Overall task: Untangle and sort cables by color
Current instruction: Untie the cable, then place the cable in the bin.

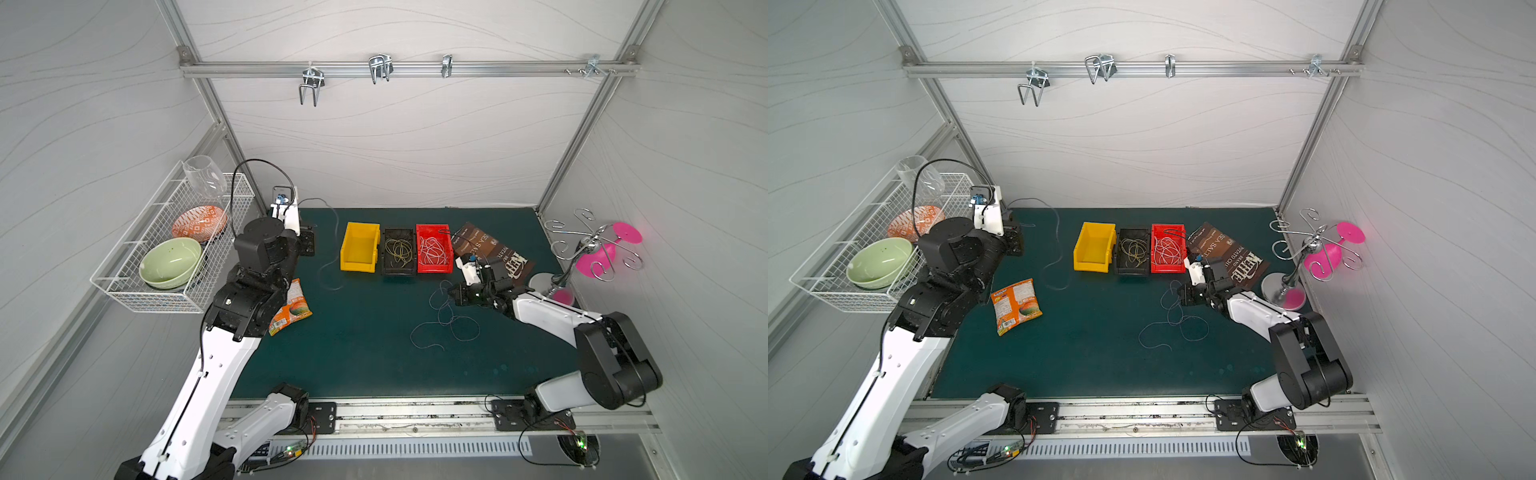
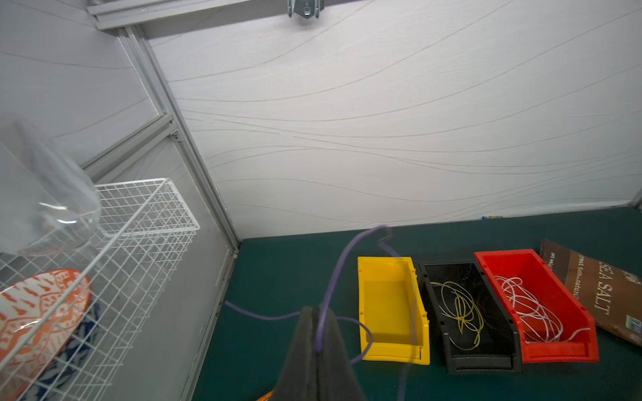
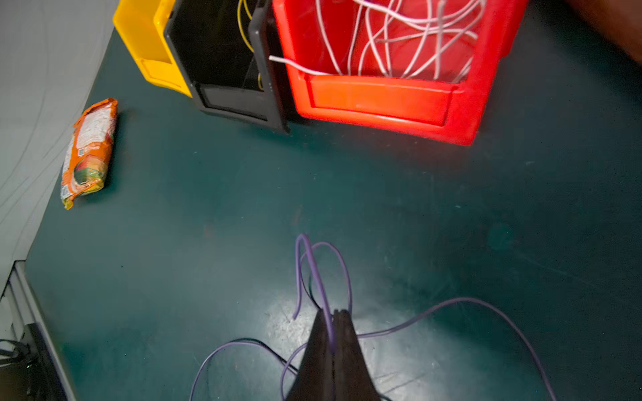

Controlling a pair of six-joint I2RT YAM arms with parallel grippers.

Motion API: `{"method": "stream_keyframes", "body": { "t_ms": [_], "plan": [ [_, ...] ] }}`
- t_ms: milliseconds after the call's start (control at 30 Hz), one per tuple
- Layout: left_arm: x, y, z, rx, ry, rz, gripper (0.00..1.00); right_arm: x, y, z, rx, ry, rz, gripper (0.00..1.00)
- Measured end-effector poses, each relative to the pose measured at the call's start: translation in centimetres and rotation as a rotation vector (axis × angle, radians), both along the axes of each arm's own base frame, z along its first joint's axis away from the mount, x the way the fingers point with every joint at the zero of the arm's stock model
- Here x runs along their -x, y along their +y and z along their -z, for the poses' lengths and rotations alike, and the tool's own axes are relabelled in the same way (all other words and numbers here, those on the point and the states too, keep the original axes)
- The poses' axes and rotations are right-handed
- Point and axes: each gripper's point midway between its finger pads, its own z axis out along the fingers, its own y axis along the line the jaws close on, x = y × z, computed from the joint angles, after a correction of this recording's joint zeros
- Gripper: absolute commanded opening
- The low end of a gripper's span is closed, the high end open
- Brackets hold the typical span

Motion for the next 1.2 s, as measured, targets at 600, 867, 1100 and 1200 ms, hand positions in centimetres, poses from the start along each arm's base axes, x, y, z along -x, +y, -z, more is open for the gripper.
{"method": "stream_keyframes", "body": {
  "t_ms": [600, 867, 1100, 1200],
  "plan": [
    [-1.5, -2.1, 0.8, 0.014, 0.018, 0.095, 0.00, 1.6, 0.9, -5.0, -0.107, -0.063, -0.055, 0.00],
    [-4.3, -4.9, 1.3, 0.046, 0.019, 0.199, 0.00, 3.3, 1.9, -8.5, -0.156, -0.100, -0.114, 0.00],
    [-7.6, -6.4, 1.7, 0.039, 0.045, 0.222, 0.00, 4.1, 2.6, -12.0, -0.192, -0.154, -0.143, 0.00],
    [-8.8, -6.5, 1.2, 0.031, 0.031, 0.218, 0.00, 4.4, 2.6, -12.5, -0.194, -0.159, -0.147, 0.00]
  ]
}}
